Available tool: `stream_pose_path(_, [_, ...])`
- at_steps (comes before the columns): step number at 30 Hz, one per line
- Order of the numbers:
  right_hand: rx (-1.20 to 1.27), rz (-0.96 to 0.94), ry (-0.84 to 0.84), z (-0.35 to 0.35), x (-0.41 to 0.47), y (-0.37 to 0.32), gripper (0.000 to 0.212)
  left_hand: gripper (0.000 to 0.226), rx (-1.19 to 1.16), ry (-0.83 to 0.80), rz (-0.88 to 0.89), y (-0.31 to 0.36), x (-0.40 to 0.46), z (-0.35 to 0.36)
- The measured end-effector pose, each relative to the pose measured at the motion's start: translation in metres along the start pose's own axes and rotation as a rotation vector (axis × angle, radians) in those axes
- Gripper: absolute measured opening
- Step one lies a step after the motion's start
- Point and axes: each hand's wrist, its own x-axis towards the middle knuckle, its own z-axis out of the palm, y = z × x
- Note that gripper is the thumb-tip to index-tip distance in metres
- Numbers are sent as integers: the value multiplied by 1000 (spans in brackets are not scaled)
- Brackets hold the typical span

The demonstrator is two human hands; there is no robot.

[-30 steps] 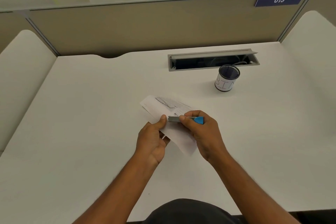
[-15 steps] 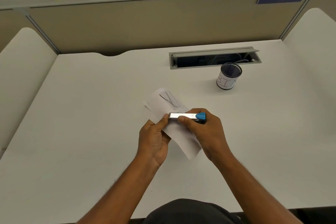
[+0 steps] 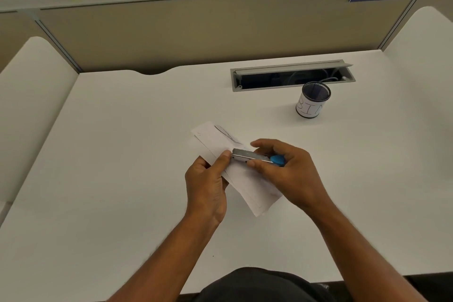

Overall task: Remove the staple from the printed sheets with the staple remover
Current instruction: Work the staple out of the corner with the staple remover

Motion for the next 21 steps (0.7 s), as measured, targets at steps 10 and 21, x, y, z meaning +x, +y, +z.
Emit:
stream_pose_path(10, [-140, 72, -2, 16, -15, -2, 19, 15, -93, 7, -76, 6, -2, -8])
stream_pose_path(21, [-45, -40, 72, 33, -26, -2, 37, 33, -188, 3, -105, 16, -16, -10])
